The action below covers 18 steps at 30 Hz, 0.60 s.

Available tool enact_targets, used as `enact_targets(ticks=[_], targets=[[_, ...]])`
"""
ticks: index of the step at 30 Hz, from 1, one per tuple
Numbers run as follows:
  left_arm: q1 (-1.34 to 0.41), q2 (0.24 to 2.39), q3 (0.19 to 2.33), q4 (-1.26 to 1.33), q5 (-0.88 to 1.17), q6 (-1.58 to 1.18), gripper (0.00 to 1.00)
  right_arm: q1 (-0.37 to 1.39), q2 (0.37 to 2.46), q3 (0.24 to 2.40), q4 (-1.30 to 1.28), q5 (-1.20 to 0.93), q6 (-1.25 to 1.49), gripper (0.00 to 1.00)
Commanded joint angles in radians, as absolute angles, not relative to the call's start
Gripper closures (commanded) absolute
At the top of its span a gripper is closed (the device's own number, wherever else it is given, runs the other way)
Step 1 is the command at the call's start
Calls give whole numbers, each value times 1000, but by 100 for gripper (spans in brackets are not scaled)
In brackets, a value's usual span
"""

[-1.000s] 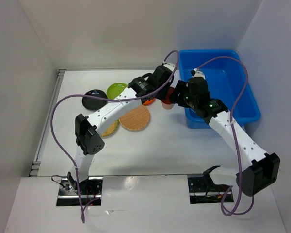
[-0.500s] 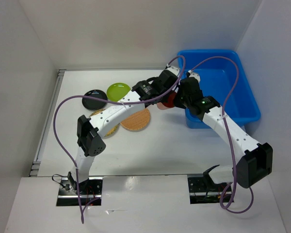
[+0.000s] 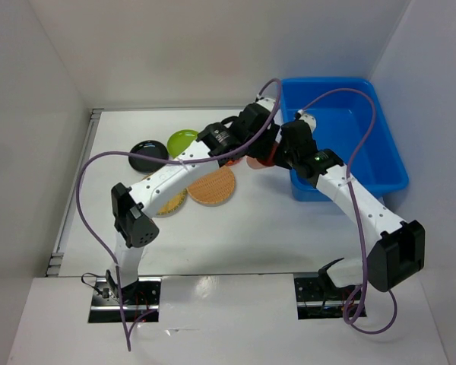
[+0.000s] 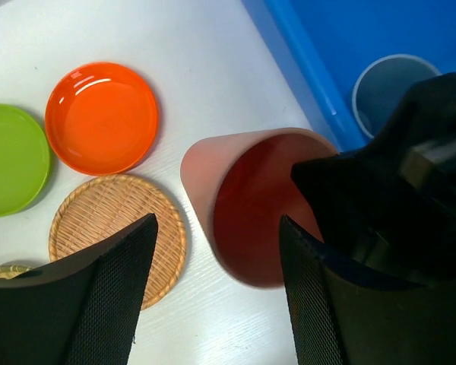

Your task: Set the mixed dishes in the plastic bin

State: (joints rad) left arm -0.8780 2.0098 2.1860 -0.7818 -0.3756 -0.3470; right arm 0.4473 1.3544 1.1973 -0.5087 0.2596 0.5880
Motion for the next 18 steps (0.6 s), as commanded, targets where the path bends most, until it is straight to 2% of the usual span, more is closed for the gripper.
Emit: enact_targets(ticks=[1,6,10,18], targets=[[-882,1910,2192,-742,-362,-367,28,445,1313,1206,-457,316,620,100],[-882,1864,2183,-742,-374,-367,25,436,1290,1173,-466,347,620,100],[-882,1770,2123,-689,-365,-367,19,387,1266,1164,-466,347,629,100],[-786,1592,1892,-586,-417,-385,6,287,1140,1233,-514,367,588,100]])
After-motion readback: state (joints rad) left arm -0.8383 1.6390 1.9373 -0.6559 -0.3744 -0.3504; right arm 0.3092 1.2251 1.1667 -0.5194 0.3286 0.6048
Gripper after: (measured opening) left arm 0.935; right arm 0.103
